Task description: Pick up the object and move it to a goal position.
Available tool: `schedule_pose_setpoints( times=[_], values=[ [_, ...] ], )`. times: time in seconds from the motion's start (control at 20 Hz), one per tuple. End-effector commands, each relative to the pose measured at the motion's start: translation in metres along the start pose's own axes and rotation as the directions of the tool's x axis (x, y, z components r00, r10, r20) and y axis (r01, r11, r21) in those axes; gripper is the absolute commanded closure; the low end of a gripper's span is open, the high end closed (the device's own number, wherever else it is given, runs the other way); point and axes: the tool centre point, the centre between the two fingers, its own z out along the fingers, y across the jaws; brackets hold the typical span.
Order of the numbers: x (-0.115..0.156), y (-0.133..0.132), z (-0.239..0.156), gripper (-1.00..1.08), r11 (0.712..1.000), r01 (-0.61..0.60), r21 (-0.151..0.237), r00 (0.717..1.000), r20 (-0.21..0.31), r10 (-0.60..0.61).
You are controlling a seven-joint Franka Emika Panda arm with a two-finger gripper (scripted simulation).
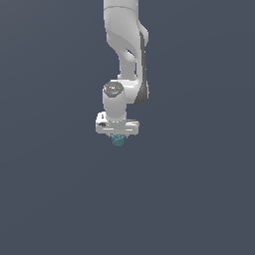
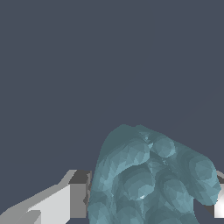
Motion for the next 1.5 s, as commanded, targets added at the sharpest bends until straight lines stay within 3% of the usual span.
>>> schedule_pose_setpoints(
  times=[0.0,0.7,1.45],
  values=[
    [-0.001,0.000,0.001,1.08,1.000,0.000,0.000,1.000,0.002,0.000],
    [0.006,0.014,-0.033,1.08,1.000,0.000,0.000,1.000,0.000,0.000],
    [0.031,0.069,-0.166,1.08,1.000,0.000,0.001,1.000,0.000,0.000]
  ],
)
